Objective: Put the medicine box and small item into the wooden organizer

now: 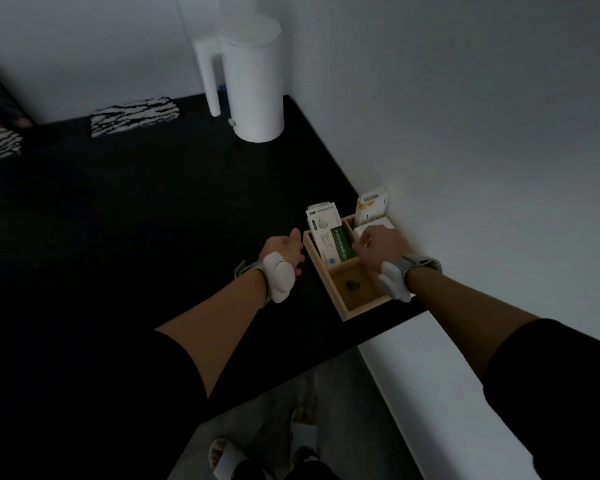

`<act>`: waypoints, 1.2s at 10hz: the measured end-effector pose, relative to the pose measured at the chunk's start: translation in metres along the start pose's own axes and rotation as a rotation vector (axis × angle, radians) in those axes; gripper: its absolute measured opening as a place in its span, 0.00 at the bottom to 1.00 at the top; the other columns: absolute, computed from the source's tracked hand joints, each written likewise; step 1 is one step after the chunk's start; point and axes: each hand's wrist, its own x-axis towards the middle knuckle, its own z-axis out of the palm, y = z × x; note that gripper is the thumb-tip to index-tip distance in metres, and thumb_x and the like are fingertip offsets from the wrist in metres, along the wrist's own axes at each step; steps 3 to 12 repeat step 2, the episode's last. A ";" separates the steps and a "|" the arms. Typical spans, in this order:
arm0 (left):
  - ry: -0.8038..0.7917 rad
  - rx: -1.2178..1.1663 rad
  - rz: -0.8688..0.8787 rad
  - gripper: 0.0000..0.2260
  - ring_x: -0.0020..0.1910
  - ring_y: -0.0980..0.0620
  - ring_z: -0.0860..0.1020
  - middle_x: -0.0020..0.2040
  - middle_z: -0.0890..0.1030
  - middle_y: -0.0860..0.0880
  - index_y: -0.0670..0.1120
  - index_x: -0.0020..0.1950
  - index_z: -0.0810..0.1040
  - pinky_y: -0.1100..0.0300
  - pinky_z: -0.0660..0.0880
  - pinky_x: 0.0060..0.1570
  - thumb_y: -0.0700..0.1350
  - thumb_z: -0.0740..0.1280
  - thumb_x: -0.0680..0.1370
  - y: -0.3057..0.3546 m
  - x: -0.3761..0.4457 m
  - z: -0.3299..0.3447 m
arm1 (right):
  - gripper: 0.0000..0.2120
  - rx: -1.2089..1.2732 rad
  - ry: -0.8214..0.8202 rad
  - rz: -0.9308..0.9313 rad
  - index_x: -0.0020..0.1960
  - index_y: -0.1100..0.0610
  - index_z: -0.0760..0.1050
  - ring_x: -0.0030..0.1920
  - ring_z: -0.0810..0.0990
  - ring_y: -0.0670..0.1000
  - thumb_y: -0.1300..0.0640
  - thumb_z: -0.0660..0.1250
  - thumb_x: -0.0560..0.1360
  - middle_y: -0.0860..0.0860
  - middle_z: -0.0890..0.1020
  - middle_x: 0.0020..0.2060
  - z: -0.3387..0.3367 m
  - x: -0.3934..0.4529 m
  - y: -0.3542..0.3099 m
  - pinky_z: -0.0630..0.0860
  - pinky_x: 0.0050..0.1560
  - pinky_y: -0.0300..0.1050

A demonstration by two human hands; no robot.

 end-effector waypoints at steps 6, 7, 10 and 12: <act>0.124 -0.025 -0.009 0.22 0.43 0.47 0.79 0.59 0.81 0.42 0.41 0.65 0.76 0.58 0.73 0.34 0.55 0.54 0.82 0.030 -0.029 -0.053 | 0.16 0.068 0.066 -0.062 0.51 0.63 0.79 0.51 0.81 0.61 0.50 0.62 0.77 0.60 0.83 0.48 -0.031 0.006 -0.064 0.75 0.48 0.49; 0.124 -0.025 -0.009 0.22 0.43 0.47 0.79 0.59 0.81 0.42 0.41 0.65 0.76 0.58 0.73 0.34 0.55 0.54 0.82 0.030 -0.029 -0.053 | 0.16 0.068 0.066 -0.062 0.51 0.63 0.79 0.51 0.81 0.61 0.50 0.62 0.77 0.60 0.83 0.48 -0.031 0.006 -0.064 0.75 0.48 0.49; 0.124 -0.025 -0.009 0.22 0.43 0.47 0.79 0.59 0.81 0.42 0.41 0.65 0.76 0.58 0.73 0.34 0.55 0.54 0.82 0.030 -0.029 -0.053 | 0.16 0.068 0.066 -0.062 0.51 0.63 0.79 0.51 0.81 0.61 0.50 0.62 0.77 0.60 0.83 0.48 -0.031 0.006 -0.064 0.75 0.48 0.49; 0.124 -0.025 -0.009 0.22 0.43 0.47 0.79 0.59 0.81 0.42 0.41 0.65 0.76 0.58 0.73 0.34 0.55 0.54 0.82 0.030 -0.029 -0.053 | 0.16 0.068 0.066 -0.062 0.51 0.63 0.79 0.51 0.81 0.61 0.50 0.62 0.77 0.60 0.83 0.48 -0.031 0.006 -0.064 0.75 0.48 0.49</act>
